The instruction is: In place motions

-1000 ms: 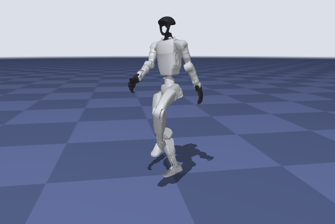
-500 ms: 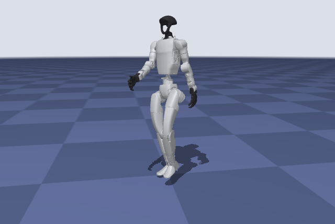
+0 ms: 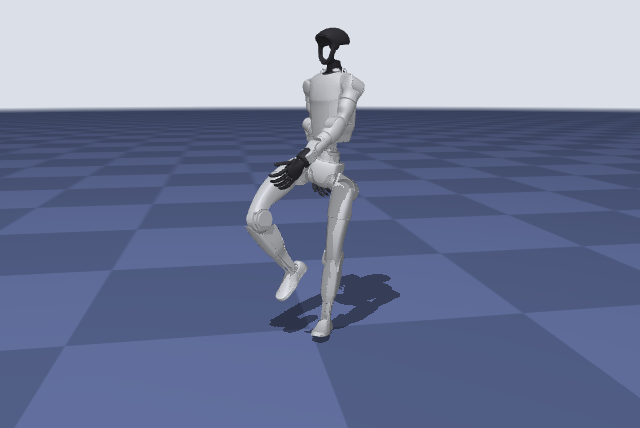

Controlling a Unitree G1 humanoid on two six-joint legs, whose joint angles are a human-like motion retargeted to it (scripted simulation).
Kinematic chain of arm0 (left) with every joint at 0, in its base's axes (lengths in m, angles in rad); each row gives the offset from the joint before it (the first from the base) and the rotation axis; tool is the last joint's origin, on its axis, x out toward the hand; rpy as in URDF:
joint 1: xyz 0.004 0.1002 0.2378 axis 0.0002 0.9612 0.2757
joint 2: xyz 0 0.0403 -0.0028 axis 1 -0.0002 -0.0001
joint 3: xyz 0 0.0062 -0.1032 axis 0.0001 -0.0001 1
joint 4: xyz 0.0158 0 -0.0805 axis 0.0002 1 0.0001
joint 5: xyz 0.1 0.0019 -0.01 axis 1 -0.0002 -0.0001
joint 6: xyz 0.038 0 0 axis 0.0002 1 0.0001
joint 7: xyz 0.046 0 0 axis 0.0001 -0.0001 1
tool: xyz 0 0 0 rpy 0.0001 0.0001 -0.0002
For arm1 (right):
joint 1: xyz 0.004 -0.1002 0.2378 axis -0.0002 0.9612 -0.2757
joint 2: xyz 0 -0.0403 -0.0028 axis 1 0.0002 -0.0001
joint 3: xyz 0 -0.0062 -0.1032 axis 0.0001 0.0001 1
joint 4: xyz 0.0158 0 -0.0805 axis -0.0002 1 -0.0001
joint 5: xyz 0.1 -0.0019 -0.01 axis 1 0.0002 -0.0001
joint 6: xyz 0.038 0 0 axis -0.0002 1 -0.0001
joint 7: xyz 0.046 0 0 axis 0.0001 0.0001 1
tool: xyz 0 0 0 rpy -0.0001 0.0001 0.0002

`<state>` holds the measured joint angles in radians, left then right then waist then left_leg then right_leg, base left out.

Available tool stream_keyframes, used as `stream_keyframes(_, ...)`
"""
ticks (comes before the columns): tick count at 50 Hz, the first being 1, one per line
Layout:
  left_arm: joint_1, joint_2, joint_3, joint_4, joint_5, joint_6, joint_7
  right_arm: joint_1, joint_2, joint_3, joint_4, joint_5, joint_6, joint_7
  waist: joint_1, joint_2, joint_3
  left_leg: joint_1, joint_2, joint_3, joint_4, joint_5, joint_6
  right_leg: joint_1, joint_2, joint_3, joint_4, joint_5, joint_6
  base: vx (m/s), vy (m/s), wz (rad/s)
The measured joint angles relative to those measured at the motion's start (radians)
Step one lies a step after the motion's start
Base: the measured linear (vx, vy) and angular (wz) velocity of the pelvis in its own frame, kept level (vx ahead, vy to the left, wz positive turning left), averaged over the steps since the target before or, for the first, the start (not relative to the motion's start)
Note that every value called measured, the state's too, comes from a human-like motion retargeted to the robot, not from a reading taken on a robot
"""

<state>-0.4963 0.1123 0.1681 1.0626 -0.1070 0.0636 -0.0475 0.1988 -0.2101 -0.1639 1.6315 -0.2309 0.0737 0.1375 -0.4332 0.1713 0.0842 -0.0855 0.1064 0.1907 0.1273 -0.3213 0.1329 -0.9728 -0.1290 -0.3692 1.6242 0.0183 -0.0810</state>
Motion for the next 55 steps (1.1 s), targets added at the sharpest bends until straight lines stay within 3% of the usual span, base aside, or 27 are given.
stream_keyframes(5,-0.121,0.029,0.039,-0.040,0.004,-0.012,0.025,0.065,-0.041,-0.046,0.011,-0.026,-0.004,-0.048,-0.135,0.040,0.030,-0.023,0.065,-0.027,0.030,-0.029,-0.011,-0.220,-0.059,-0.085,0.105,-0.034,-0.039,0.01,-0.02,0.73)
stream_keyframes(10,-0.162,0.015,0.034,-0.051,-0.011,-0.034,0.065,0.066,-0.050,-0.072,0.033,0.011,0.002,-0.068,-0.122,0.047,0.024,-0.018,0.058,-0.066,0.043,-0.072,0.017,-0.211,-0.029,-0.090,0.064,-0.024,0.008,0.06,-0.05,-0.13)
stream_keyframes(13,-0.138,0.010,0.030,-0.052,-0.012,-0.048,0.079,0.047,-0.034,-0.061,0.011,0.026,-0.006,-0.068,-0.080,0.025,-0.020,-0.002,0.037,-0.017,0.016,-0.084,0.017,-0.115,-0.017,-0.042,0.013,-0.021,0.043,0.07,-0.06,-0.69)
stream_keyframes(18,-0.030,-0.021,0.032,-0.028,-0.008,-0.061,0.089,-0.005,0.011,-0.034,-0.081,0.031,-0.046,-0.055,0.015,0.019,-0.110,0.015,0.009,0.081,-0.038,-0.098,0.003,0.194,0.012,-0.022,-0.242,0.001,0.043,0.14,-0.01,-0.92)
stream_keyframes(22,0.115,-0.027,0.014,0.023,0.006,-0.099,0.081,-0.070,0.060,0.021,-0.200,0.050,-0.070,-0.034,0.093,-0.004,-0.140,0.064,-0.003,0.175,-0.057,-0.126,-0.022,0.510,0.176,0.106,-0.684,0.066,0.094,0.23,-0.02,-0.92)
stream_keyframes(25,0.218,-0.042,-0.010,0.080,0.021,-0.145,0.073,-0.120,0.090,0.076,-0.259,0.057,-0.101,-0.043,0.105,-0.035,-0.184,0.062,-0.062,0.194,-0.054,-0.143,-0.026,0.779,0.214,0.206,-1.165,0.167,0.172,0.30,-0.03,-0.12)
stream_keyframes(27,0.274,-0.046,-0.024,0.124,0.020,-0.194,0.079,-0.150,0.112,0.112,-0.282,0.059,-0.115,-0.034,0.118,-0.060,-0.195,0.075,-0.095,0.210,-0.046,-0.154,-0.030,0.912,0.195,0.134,-1.364,-0.034,0.142,0.31,-0.04,-0.30)
stream_keyframes(28,0.303,-0.050,-0.025,0.157,0.021,-0.219,0.086,-0.169,0.126,0.127,-0.288,0.058,-0.122,-0.020,0.152,-0.085,-0.214,0.081,-0.124,0.241,-0.045,-0.160,-0.032,0.956,0.162,0.048,-1.450,-0.064,0.107,0.32,-0.02,-0.74)
stream_keyframes(31,0.368,-0.092,-0.006,0.252,0.076,-0.234,0.077,-0.215,0.157,0.139,-0.297,0.058,-0.131,0.022,0.220,-0.121,-0.252,0.057,-0.159,0.264,-0.031,-0.162,-0.028,0.977,0.114,0.091,-1.570,-0.049,0.154,0.19,0.03,-0.33)
stream_keyframes(33,0.397,-0.112,0.009,0.290,0.098,-0.221,0.068,-0.246,0.177,0.160,-0.328,0.066,-0.143,0.018,0.253,-0.135,-0.243,0.036,-0.154,0.282,-0.013,-0.171,-0.036,0.977,0.104,0.041,-1.601,-0.042,0.168,-0.01,0.01,-0.19)
stream_keyframes(38,0.443,-0.088,0.038,0.409,0.105,-0.154,0.017,-0.313,0.187,0.303,-0.403,0.051,-0.190,-0.006,0.238,-0.158,-0.175,0.037,-0.163,0.298,-0.009,-0.169,-0.034,0.954,0.091,0.102,-1.583,-0.041,0.151,-0.06,0.07,-0.13)
stream_keyframes(41,0.437,-0.070,0.056,0.571,0.147,-0.122,0.089,-0.329,0.182,0.331,-0.393,-0.008,-0.183,0.014,0.217,-0.161,-0.151,0.043,-0.159,0.275,-0.017,-0.159,-0.038,0.971,0.098,0.089,-1.590,-0.042,0.147,-0.11,-0.11,0.33)
stream_keyframes(46,0.496,-0.070,0.088,0.637,0.133,-0.126,0.224,-0.282,0.173,0.295,-0.361,-0.020,-0.187,-0.007,0.228,-0.171,-0.164,0.046,-0.171,0.251,-0.038,-0.155,-0.042,0.974,0.095,0.079,-1.589,-0.052,0.138,0.07,-0.03,0.26)
stream_keyframes(55,0.548,-0.072,0.112,0.603,0.149,-0.103,0.059,-0.224,0.138,0.204,-0.186,-0.035,-0.165,-0.003,0.232,-0.178,-0.167,0.055,-0.180,0.205,-0.058,-0.161,-0.042,0.991,0.097,0.053,-1.585,-0.064,0.132,-0.02,-0.02,0.20)
